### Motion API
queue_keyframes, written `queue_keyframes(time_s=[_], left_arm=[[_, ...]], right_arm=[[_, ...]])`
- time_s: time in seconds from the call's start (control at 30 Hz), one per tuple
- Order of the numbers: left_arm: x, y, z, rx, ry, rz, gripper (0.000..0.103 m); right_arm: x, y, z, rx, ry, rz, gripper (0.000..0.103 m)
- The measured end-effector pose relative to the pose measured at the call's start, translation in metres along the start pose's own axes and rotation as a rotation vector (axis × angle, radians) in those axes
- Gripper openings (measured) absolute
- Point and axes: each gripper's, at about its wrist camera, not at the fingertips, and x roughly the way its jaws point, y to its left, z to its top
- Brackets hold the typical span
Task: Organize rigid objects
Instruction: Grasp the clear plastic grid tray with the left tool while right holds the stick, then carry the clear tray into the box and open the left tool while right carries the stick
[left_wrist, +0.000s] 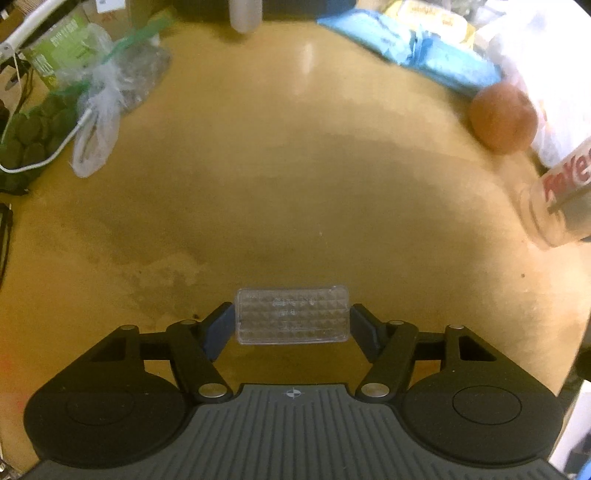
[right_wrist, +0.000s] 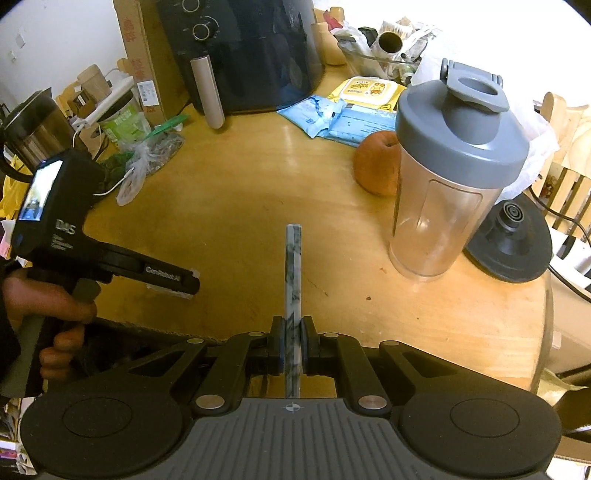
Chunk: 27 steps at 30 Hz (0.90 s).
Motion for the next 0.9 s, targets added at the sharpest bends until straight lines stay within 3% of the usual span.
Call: queue_keyframes(time_s=[0.53,0.9], left_arm=[[-0.069,0.013,0.007,-0.024,-0.181,-0.083,0.067],[-0.117,0.02,-0.014,0.008,-0.271,-0.113,0.067]], right_arm=[[-0.003,0.017,0.017,-0.013,-0.016,0.024,0.011],[-0.017,0.038,0.027,-0.023,-0.044,0.055,0.011]])
